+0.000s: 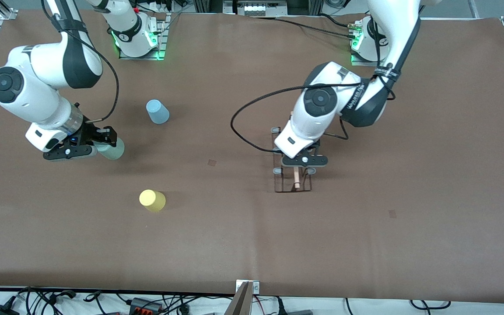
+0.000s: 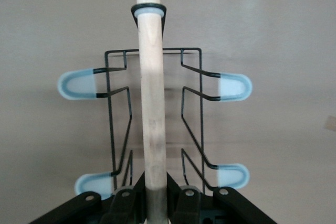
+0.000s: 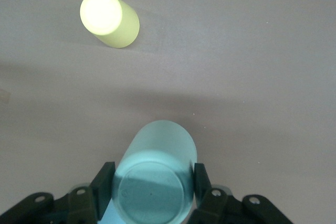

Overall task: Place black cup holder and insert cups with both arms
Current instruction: 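Lift the rack by the dowel with the left gripper and carry it inward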

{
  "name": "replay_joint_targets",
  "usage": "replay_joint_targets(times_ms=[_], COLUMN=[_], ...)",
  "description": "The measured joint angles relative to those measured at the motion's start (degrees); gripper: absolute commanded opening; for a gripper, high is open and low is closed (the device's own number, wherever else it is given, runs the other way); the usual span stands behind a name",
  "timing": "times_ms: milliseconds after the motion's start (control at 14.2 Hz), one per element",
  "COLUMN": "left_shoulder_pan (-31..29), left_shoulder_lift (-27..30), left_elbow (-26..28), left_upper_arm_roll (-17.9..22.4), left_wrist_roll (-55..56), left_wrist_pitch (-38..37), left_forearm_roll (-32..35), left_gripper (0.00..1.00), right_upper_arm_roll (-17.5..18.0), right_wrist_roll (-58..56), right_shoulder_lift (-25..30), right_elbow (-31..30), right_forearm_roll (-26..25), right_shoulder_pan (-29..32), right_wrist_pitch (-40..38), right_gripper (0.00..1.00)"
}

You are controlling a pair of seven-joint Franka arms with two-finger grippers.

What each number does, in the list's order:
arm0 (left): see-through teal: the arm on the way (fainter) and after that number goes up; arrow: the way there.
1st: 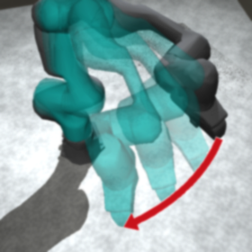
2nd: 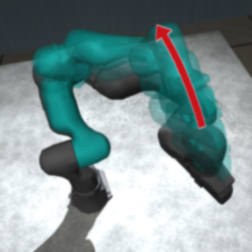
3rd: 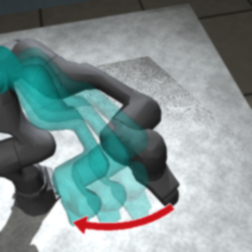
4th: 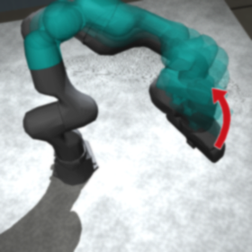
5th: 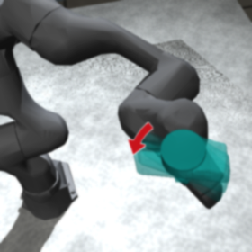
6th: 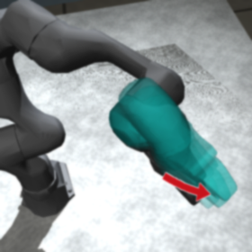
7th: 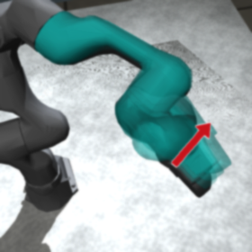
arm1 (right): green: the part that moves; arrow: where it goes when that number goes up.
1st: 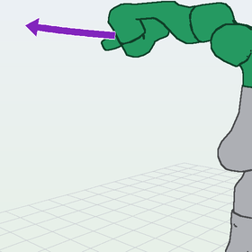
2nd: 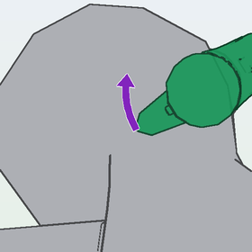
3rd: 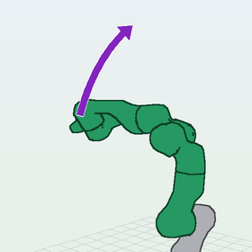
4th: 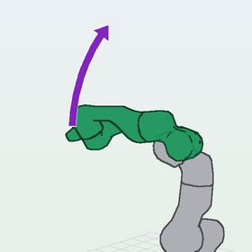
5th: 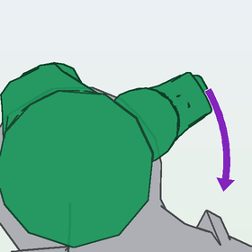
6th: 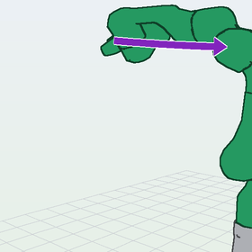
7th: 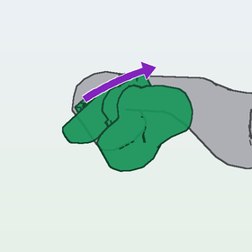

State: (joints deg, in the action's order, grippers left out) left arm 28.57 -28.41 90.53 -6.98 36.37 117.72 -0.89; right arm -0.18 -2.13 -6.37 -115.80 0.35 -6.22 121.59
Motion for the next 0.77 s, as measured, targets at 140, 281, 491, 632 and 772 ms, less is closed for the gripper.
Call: replay_joint_targets(times_ms=[140, 281, 491, 632, 772], left_shoulder_pan=[1.7, 3.0, 4.6, 5.2, 5.7], left_shoulder_lift=[-1.5, -3.4, -5.4, -5.7, -5.8], left_elbow=[-1.5, -3.2, -5.6, -6.1, -6.4], left_upper_arm_roll=[0.0, 0.0, 0.0, 0.0, 0.0], left_wrist_roll=[2.1, 3.6, 6.2, 6.9, 7.1], left_wrist_pitch=[0.0, 0.1, 0.1, 0.1, 0.4], left_forearm_roll=[0.0, 0.0, 0.0, 0.0, 0.0], left_gripper=[0.08, 0.08, 0.08, 0.13, 0.53], right_upper_arm_roll=[-0.3, -0.3, -0.3, -0.3, -0.2], right_wrist_roll=[0.0, -0.1, -0.1, 0.1, 1.9], right_shoulder_lift=[0.0, 0.0, 0.0, 0.1, 0.1], right_elbow=[0.6, 1.2, 4.2, 6.6, 8.6], right_forearm_roll=[0.0, 0.0, 0.0, 0.0, 0.1], right_shoulder_pan=[0.0, 0.0, 0.0, -0.1, -0.8], right_wrist_pitch=[-0.4, -0.6, -4.6, -7.9, -10.3], right_gripper=[0.14, 0.14, 0.15, 0.15, 0.15])
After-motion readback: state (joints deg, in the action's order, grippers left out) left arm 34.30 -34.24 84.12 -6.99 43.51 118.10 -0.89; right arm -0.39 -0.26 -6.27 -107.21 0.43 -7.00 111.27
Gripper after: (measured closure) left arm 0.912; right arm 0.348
